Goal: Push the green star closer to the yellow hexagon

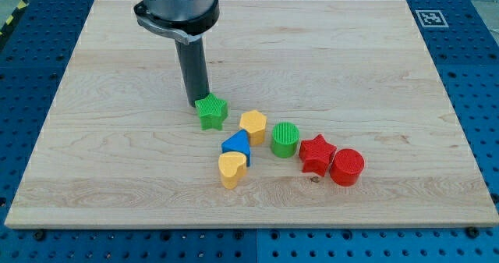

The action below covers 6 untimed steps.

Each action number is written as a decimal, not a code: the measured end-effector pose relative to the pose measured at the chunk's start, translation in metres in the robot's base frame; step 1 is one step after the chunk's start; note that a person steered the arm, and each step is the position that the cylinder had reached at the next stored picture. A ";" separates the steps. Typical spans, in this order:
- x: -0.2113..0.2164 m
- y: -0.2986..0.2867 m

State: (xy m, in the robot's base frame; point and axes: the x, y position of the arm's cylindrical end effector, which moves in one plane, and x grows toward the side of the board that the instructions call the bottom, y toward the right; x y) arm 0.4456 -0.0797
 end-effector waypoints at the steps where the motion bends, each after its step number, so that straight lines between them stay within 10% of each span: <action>1: -0.009 -0.010; 6: 0.015 -0.004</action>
